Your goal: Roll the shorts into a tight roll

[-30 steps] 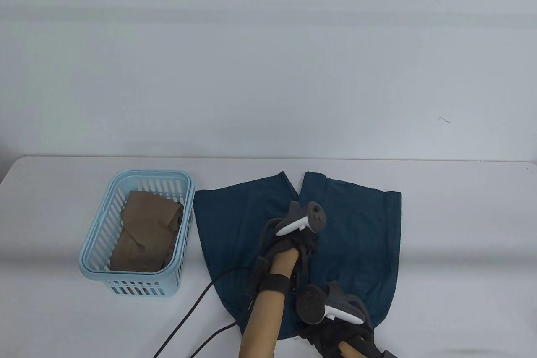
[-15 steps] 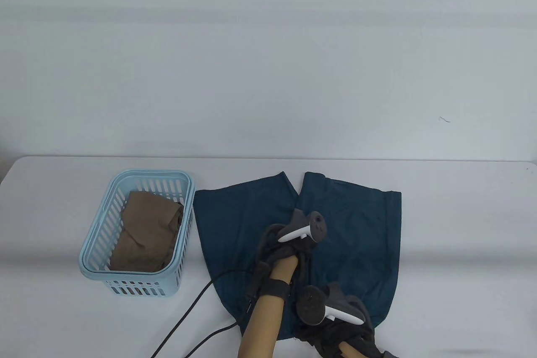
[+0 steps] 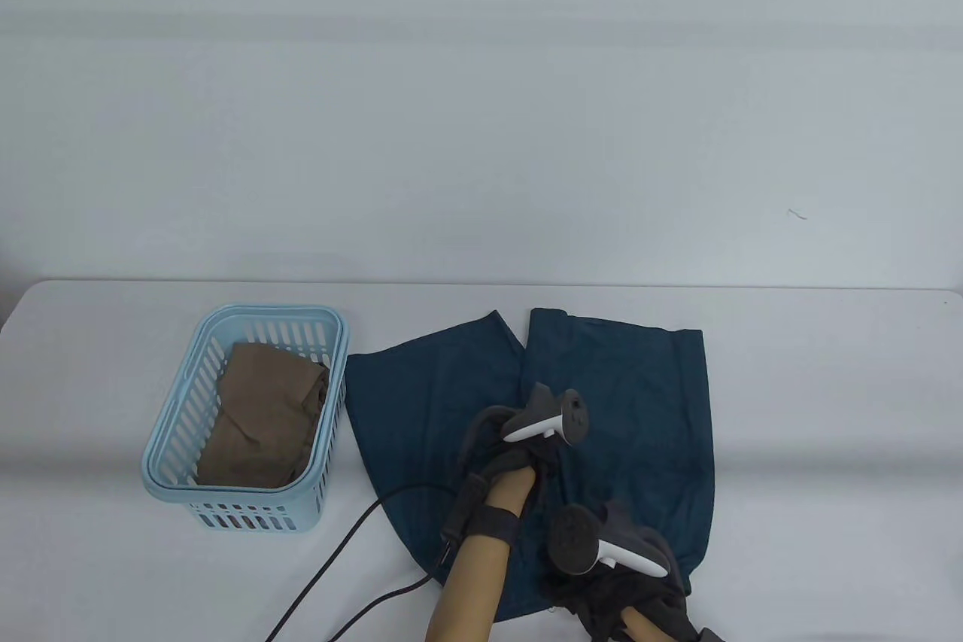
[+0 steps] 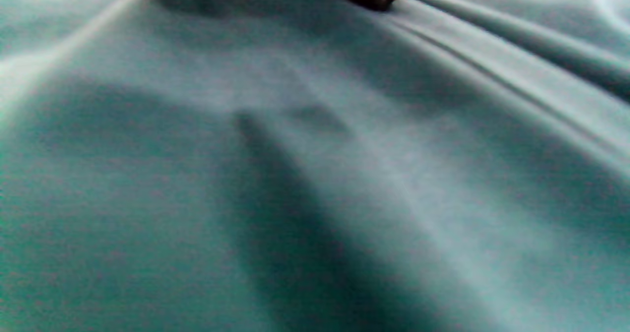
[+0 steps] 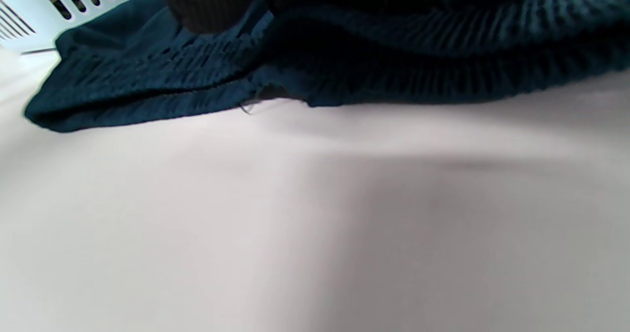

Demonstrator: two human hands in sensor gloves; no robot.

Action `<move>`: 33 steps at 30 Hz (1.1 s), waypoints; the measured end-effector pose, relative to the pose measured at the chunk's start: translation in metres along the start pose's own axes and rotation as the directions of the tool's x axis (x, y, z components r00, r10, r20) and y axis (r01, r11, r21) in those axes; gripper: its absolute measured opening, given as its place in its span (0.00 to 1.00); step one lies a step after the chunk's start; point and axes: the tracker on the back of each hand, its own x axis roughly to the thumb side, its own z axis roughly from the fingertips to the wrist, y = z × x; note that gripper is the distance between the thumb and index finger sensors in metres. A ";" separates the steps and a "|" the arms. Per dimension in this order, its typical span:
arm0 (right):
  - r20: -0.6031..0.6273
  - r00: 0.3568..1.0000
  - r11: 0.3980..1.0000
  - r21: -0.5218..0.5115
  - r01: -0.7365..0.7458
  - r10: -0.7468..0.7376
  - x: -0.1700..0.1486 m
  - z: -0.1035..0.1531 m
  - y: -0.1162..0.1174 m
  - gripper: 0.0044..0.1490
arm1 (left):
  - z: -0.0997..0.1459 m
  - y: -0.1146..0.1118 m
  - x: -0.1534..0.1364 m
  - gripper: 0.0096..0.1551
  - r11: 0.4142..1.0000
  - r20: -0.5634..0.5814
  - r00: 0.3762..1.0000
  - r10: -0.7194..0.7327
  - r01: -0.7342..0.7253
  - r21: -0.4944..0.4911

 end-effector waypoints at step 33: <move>-0.348 0.933 0.995 -0.005 -0.099 0.091 -0.038 0.009 -0.014 0.36 | 0.006 0.001 0.007 0.32 0.984 -0.092 0.980 -0.176 0.175 -0.017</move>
